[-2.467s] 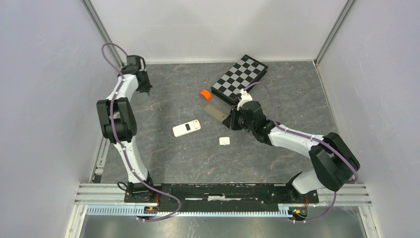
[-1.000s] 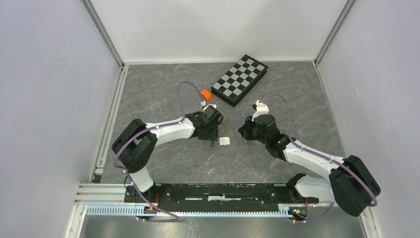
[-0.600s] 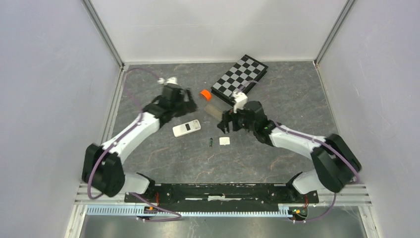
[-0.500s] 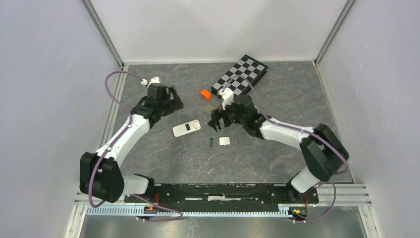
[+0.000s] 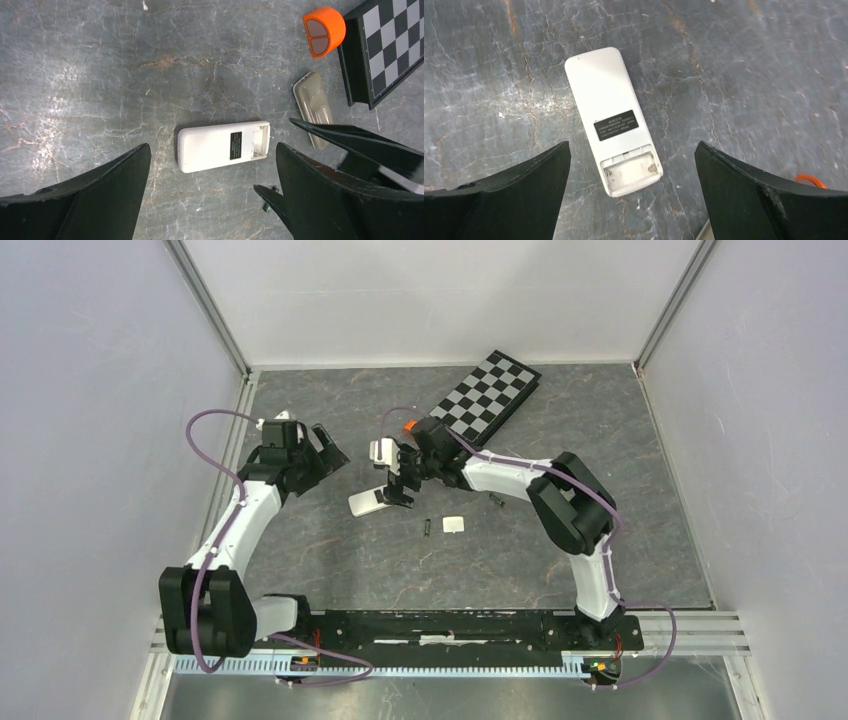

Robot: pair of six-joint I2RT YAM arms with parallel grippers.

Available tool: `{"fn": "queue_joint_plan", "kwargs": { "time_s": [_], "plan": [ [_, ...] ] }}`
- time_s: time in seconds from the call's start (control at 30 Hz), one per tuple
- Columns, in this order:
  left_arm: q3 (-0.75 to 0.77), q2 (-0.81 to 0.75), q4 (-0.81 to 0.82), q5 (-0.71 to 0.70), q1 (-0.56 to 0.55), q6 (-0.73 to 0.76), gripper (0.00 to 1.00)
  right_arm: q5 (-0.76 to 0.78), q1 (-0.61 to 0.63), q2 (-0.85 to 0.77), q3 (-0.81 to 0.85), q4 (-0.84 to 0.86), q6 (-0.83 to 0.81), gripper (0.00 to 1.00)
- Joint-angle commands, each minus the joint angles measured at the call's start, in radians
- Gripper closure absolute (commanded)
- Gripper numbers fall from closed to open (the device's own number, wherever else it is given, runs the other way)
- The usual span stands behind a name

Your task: Load the batteries into the remote control

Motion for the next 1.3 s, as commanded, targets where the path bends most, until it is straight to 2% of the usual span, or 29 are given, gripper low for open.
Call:
{"fn": "queue_joint_plan", "kwargs": {
  "time_s": [0.0, 0.17, 0.4, 0.53, 0.7, 0.8, 0.93, 1.1, 1.27],
  "plan": [
    [-0.032, -0.009, 0.046, 0.175, 0.066, -0.037, 0.00, -0.125, -0.002, 0.102, 0.158, -0.177, -0.181, 0.02],
    [-0.050, -0.003, 0.051, 0.225, 0.121, -0.037, 0.00, -0.136, -0.002, 0.243, 0.340, -0.344, -0.223, 0.02],
    [-0.065, -0.006, 0.048, 0.245, 0.138, -0.029, 0.00, -0.122, -0.001, 0.292, 0.377, -0.418, -0.267, 0.03],
    [-0.085, -0.004, 0.063, 0.267, 0.139, -0.032, 0.00, -0.083, 0.012, 0.298, 0.364, -0.435, -0.286, 0.16],
    [-0.146, 0.003, 0.130, 0.346, 0.139, -0.060, 0.00, -0.086, 0.020, 0.296, 0.351, -0.429, -0.280, 0.53],
    [-0.179, 0.009, 0.148, 0.384, 0.137, -0.065, 0.00, -0.089, 0.019, 0.265, 0.311, -0.391, -0.271, 0.64],
    [-0.230, -0.003, 0.183, 0.425, 0.139, -0.059, 0.00, -0.099, 0.017, 0.174, 0.201, -0.296, -0.246, 0.71],
    [-0.274, 0.016, 0.268, 0.598, 0.136, -0.050, 0.00, -0.180, 0.005, 0.044, 0.067, -0.184, -0.198, 0.73],
    [-0.293, 0.014, 0.312, 0.649, 0.128, -0.064, 0.00, -0.234, -0.005, -0.031, 0.017, -0.160, -0.170, 0.73]
  ]
}}
